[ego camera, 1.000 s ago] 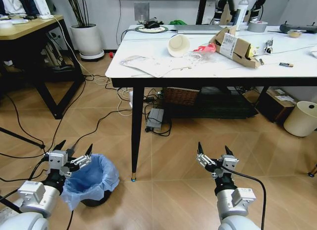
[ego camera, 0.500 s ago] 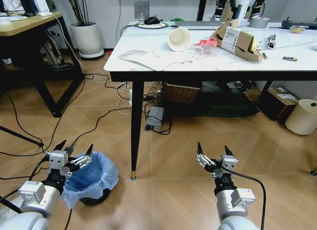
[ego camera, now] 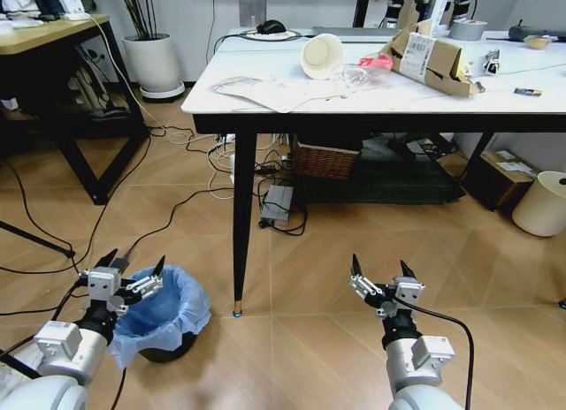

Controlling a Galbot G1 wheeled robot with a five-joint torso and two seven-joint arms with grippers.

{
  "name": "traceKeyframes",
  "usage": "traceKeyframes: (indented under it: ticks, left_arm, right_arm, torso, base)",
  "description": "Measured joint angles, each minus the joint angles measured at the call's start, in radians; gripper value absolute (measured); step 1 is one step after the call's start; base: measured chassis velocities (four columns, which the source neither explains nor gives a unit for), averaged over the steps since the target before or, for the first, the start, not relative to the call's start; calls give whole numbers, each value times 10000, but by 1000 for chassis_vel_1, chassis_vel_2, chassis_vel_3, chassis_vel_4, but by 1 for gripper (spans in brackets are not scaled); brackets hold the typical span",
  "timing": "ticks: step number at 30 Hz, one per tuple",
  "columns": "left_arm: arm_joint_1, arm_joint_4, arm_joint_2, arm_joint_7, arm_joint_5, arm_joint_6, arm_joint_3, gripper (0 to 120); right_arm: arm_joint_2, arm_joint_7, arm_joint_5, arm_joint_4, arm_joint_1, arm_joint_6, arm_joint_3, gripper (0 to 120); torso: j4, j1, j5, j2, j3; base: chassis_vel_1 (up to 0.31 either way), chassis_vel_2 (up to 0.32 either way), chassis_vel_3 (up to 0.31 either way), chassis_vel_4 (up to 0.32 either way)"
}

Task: Pick up the trash bin and place the trash from the table into it.

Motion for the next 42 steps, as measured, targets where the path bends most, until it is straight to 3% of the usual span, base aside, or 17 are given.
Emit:
traceKeyframes:
  ticks: [8,14,15,22,29,34,42]
  left_arm:
    - [72,229,290,-582,-651,627,-225,100]
    - [-266,1040,1266,-1405,-1549,2421,-358,100]
    - [-266,1040,1266,-1405,-1549,2421,-358,100]
    - [-962,2200,2779,-1851,-2629,4364,377,100]
    - [-1185,2835,3658,-1886,-2996,4935,647,100]
    - [-1348,3140,3825,-1841,-3152,5138,525,100]
    - [-2113,4583,3931,-1406,-2945,5212,1063,100]
  right_arm:
    - [0,0,19,-139,11,-7,-35,100]
    - [0,2,136,-226,31,-89,92,100]
    - [0,2,136,-226,31,-89,92,100]
    - [-2,106,592,-816,384,-171,263,100]
    - [-3,172,768,-1412,732,-256,95,100]
    - [-1,175,733,-1579,715,-251,75,100]
    - [-1,144,522,-1783,618,-136,115,100]
  torso:
    - [2,0,0,20,1]
    - [2,7,0,52,1]
    - [2,7,0,52,1]
    - [0,13,0,74,2]
    - [1,16,-1,87,2]
    - [2,16,3,94,2]
    - [1,17,-2,102,2]
  base:
    - [0,0,0,0]
    - [0,0,0,0]
    - [0,0,0,0]
    - [0,0,0,0]
    - [0,0,0,0]
    - [0,0,0,0]
    - [0,0,0,0]
